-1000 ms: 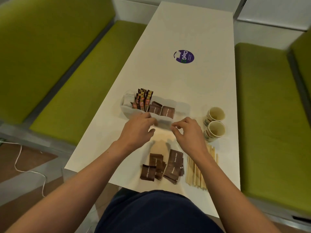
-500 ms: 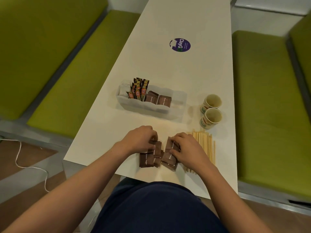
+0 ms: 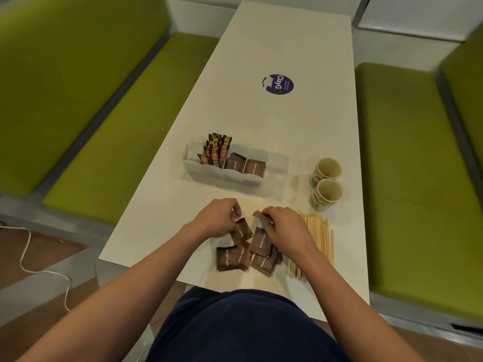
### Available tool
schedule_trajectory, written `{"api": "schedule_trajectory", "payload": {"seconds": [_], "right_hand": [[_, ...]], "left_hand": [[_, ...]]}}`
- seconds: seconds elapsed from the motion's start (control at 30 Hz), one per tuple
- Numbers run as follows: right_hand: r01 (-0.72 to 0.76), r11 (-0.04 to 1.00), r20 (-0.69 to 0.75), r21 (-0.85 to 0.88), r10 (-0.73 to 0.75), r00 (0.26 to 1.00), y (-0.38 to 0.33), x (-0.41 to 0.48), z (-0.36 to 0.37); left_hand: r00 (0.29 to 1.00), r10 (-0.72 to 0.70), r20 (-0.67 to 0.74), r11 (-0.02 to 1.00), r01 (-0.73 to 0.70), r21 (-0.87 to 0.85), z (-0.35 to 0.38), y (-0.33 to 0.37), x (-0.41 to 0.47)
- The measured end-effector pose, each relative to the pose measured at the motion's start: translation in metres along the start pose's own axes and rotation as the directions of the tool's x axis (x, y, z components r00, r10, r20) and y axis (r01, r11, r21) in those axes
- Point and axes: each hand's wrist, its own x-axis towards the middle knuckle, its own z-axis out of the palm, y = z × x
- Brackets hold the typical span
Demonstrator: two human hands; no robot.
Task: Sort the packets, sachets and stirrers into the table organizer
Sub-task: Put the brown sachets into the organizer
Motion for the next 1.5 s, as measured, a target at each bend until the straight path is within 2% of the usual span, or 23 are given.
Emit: {"api": "schedule_trajectory", "payload": {"seconds": [0.2,0.47,0.6,0.7,0.8,1.0,1.17,1.5], "right_hand": [[0.004,1.000,0.007,0.028,-0.004,1.000,-0.001,0.008,-0.002],[-0.059,0.994,0.004,0.095,0.059,0.998,0.002,0.011,-0.003],[-0.075,0.992,0.012,0.099,0.074,0.997,0.001,0.010,0.001],[-0.089,0.990,0.016,0.112,0.088,0.996,0.000,0.009,0.003],[-0.092,0.988,0.029,0.127,0.089,0.996,0.000,0.009,0.003],[-0.079,0.987,0.053,0.142,0.072,0.996,0.000,0.007,0.005],[-0.093,0.978,0.033,0.189,0.088,0.996,-0.001,0.004,0.007],[-0.114,0.966,0.025,0.232,0.111,0.994,-0.001,0.005,0.005]], "left_hand": [[0.999,0.026,-0.022,0.998,-0.024,0.057,-0.003,-0.003,0.006],[0.996,0.056,-0.072,0.998,-0.055,0.007,-0.025,0.000,0.001],[0.964,0.121,-0.237,0.989,-0.137,-0.053,-0.064,0.014,-0.001],[0.886,0.171,-0.430,0.980,-0.199,-0.019,-0.093,0.024,0.007],[0.837,0.208,-0.507,0.976,-0.211,0.052,-0.111,0.029,0.024],[0.862,0.267,-0.431,0.958,-0.191,0.213,-0.115,0.041,0.054],[0.906,0.223,-0.360,0.944,-0.109,0.312,-0.110,0.038,0.070],[0.922,0.228,-0.313,0.887,-0.064,0.458,-0.108,0.035,0.079]]}}
